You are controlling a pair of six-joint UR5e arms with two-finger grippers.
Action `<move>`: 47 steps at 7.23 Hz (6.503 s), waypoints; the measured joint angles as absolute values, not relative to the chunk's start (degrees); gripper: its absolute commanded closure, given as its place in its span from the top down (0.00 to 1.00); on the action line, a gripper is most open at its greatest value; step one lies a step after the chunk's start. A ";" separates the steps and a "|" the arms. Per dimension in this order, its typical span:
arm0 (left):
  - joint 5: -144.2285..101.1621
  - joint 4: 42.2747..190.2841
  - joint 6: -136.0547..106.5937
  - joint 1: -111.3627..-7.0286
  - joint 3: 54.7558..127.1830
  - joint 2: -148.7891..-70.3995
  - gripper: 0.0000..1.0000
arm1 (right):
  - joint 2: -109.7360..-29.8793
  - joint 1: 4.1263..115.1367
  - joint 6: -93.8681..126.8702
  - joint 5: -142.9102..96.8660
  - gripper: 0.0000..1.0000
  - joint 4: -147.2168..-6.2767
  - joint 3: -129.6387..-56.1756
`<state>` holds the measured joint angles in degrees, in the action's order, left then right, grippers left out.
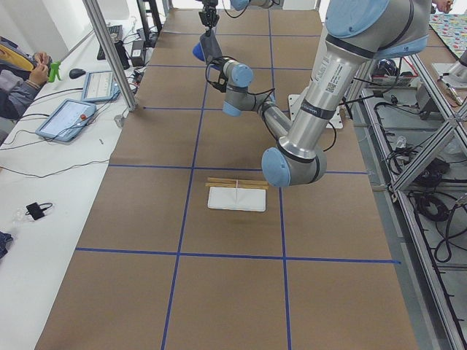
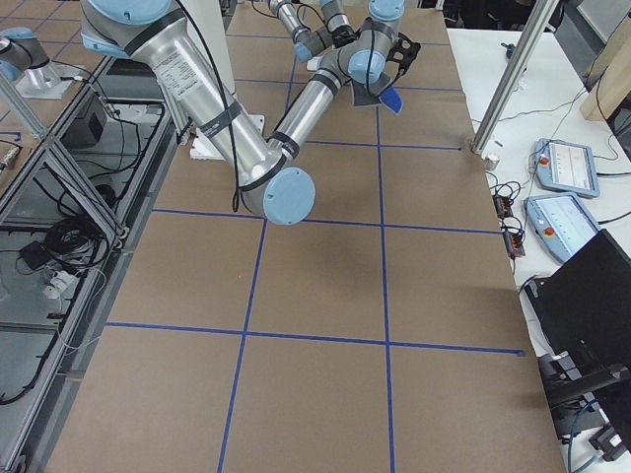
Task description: Hang towel on rack
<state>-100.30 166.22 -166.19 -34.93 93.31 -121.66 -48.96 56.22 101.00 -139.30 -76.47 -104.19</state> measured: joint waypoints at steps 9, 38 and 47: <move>-99.12 166.30 -166.42 -34.87 93.62 -121.72 0.00 | -49.07 55.66 102.59 -139.48 0.00 -75.15 -105.63; -106.66 202.68 -77.02 -60.65 80.67 -74.13 0.91 | -66.90 61.79 85.08 -134.91 1.00 -68.03 -106.90; -100.76 194.60 -60.57 -61.74 75.73 -75.79 0.98 | -77.03 66.00 68.49 -132.17 1.00 -67.94 -106.76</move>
<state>-100.76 194.60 -60.57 -61.74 75.73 -75.79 -77.03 66.00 68.49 -132.17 -67.94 -106.76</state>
